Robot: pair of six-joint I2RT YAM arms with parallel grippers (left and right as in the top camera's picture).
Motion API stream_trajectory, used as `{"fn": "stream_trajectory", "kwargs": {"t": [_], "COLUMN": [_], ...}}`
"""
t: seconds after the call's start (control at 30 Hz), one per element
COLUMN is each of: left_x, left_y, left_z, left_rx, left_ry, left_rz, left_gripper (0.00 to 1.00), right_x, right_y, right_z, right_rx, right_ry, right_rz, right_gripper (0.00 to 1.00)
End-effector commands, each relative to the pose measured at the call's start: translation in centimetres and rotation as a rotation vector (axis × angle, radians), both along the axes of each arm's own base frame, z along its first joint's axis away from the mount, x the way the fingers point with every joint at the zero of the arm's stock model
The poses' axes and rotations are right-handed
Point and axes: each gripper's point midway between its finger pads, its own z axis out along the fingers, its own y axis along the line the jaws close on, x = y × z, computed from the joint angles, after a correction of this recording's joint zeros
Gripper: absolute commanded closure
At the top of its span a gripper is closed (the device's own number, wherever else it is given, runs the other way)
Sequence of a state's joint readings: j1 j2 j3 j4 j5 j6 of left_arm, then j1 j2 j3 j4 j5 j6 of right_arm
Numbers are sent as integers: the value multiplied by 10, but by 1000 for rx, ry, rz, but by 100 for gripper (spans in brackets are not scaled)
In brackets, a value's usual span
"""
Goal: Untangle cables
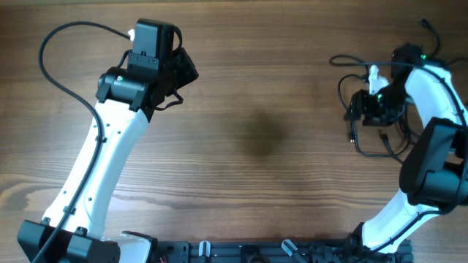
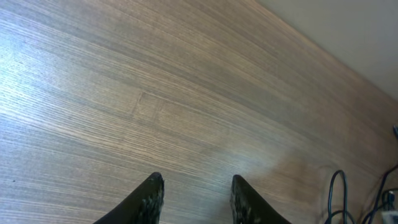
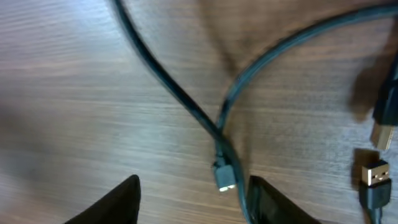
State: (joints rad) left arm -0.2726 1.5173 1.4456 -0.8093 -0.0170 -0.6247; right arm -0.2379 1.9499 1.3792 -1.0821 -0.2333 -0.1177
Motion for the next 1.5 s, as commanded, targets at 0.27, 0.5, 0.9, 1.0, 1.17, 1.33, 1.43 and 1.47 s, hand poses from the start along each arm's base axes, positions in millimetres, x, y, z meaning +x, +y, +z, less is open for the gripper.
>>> {"fn": "stream_trajectory", "kwargs": {"t": [0.27, 0.5, 0.9, 1.0, 1.17, 1.33, 1.43, 1.47], "left_x": [0, 0, 1, 1, 7, -4, -20, -27], "left_y": [2, 2, 2, 2, -2, -1, 3, 5], "left_z": [8, 7, 4, 1, 11, 42, 75, 88], "left_rx": [1, 2, 4, 6, 36, 71, 63, 57], "left_ry": [-21, -20, -12, -3, -61, -152, -236, -271], "left_rz": [-9, -9, -9, -9, -76, -151, -153, -151], "left_gripper": [60, 58, 57, 57, 57, 51, 38, 30], "right_x": [7, 16, 76, 90, 129, 118, 92, 79], "right_y": [-2, -18, -140, -148, -121, -84, -69, -65], "right_z": [-32, -36, -5, 4, 90, 207, 256, 270], "right_rx": [-302, -412, -588, -491, -299, -148, -145, -154], "right_ry": [-35, -75, -409, -473, -618, -716, -775, -796], "right_rz": [-30, -142, -493, -496, -372, -294, -247, -233], "right_gripper": [73, 91, 96, 96, 35, 18, 12, 9]}}
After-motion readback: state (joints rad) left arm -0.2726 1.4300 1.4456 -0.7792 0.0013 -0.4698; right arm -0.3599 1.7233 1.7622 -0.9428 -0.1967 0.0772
